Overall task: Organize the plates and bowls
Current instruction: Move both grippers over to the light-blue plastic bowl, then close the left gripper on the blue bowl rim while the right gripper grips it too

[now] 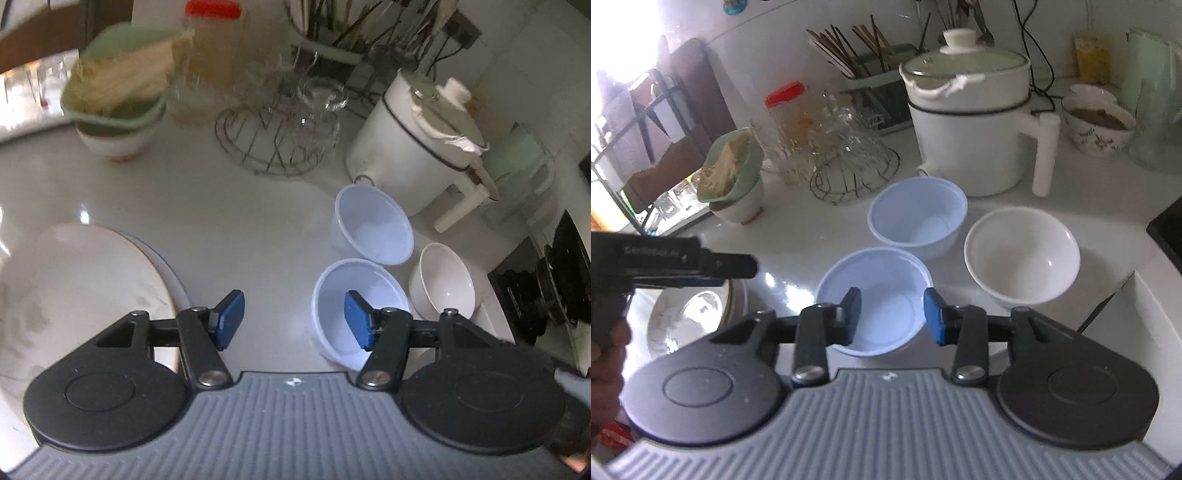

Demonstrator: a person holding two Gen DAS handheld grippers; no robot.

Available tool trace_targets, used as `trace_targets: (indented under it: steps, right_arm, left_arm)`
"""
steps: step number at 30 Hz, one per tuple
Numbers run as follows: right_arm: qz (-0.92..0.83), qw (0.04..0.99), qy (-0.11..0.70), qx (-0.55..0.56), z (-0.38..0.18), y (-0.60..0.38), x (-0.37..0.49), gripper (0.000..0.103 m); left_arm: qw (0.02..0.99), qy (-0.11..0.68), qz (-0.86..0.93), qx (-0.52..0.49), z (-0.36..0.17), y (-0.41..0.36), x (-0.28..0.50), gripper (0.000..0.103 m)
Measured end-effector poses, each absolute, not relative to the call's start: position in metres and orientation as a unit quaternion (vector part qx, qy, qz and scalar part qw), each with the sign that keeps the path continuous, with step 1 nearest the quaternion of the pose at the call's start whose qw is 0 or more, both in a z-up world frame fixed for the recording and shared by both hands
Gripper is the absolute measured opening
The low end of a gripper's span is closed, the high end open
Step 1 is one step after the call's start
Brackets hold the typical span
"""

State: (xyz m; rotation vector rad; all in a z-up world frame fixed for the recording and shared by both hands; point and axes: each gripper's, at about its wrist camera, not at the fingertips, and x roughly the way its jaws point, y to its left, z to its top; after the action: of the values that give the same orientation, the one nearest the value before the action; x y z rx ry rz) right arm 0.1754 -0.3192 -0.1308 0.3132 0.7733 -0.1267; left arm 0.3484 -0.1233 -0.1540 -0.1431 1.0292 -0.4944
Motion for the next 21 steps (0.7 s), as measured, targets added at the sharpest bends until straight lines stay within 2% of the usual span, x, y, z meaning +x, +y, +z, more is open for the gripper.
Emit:
trace_targets:
  steps: [14,18,21]
  right_arm:
    - [-0.091,0.897,0.385,0.197,-0.172,-0.341,0.192,0.039]
    - [-0.093,0.89,0.395,0.206,-0.181,-0.344,0.196,0.039]
    - [-0.087,0.89,0.401,0.198,-0.183,-0.342,0.198,0.027]
  left_arm:
    - [0.805,0.529,-0.264,-0.051,-0.194,-0.171,0.366,0.064]
    - [0.796,0.544,-0.257,-0.06,-0.206,-0.174,0.372,0.047]
    - [0.789,0.553,-0.259,-0.069,-0.212,-0.173,0.374,0.034]
